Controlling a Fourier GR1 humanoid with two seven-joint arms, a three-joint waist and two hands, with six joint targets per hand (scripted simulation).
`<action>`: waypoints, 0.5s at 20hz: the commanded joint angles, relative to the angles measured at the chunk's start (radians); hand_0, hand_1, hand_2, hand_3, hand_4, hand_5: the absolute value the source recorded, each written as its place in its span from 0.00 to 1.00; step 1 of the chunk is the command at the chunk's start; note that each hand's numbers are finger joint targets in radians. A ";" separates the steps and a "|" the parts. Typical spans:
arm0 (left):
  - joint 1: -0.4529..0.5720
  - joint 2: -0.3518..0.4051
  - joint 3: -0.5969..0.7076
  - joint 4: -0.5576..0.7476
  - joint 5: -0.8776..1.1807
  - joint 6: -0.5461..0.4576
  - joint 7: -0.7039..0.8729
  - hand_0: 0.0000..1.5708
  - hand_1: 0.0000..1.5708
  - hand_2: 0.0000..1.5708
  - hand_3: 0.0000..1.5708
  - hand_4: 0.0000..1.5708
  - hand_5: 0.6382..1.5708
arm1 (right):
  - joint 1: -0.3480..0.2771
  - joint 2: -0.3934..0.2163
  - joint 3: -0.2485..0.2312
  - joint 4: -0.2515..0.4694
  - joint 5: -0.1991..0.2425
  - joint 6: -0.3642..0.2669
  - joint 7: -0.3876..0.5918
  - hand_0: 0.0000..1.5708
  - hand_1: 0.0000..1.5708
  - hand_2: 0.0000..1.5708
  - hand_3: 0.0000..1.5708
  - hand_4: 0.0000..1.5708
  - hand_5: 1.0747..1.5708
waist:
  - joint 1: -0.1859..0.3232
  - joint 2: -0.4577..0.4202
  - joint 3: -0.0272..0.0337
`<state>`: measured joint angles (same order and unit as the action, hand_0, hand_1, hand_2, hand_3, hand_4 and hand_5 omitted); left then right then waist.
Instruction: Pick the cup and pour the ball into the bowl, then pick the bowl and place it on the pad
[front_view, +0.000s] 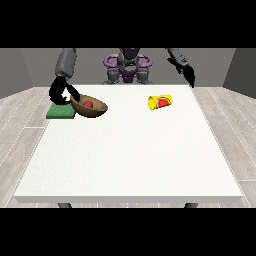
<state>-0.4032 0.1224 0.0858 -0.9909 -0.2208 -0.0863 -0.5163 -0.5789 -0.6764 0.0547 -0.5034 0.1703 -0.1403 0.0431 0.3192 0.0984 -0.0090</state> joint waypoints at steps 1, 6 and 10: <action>0.043 0.001 0.036 0.069 0.012 0.024 0.000 0.00 0.00 0.00 0.00 0.00 0.10 | -0.058 -0.150 0.097 -0.060 0.094 0.162 0.078 1.00 1.00 1.00 1.00 0.97 0.99 | -0.083 -0.101 0.0035; 0.094 0.054 0.099 0.144 0.041 0.021 -0.051 0.00 0.00 0.00 0.00 0.00 0.09 | -0.113 -0.095 0.200 -0.196 0.178 0.273 0.193 1.00 1.00 1.00 1.00 1.00 0.97 | -0.186 -0.156 0.0066; 0.098 0.112 0.162 0.187 0.059 0.059 -0.180 0.00 0.00 0.00 0.00 0.00 0.09 | -0.150 -0.099 0.132 -0.262 0.182 0.278 0.167 1.00 1.00 1.00 1.00 1.00 0.97 | -0.249 -0.051 0.0082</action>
<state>-0.3098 0.1877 0.1942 -0.8455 -0.1836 -0.0444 -0.6138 -0.6972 -0.7678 0.2037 -0.7080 0.3255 0.1110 0.2122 0.1262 -0.0050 -0.0025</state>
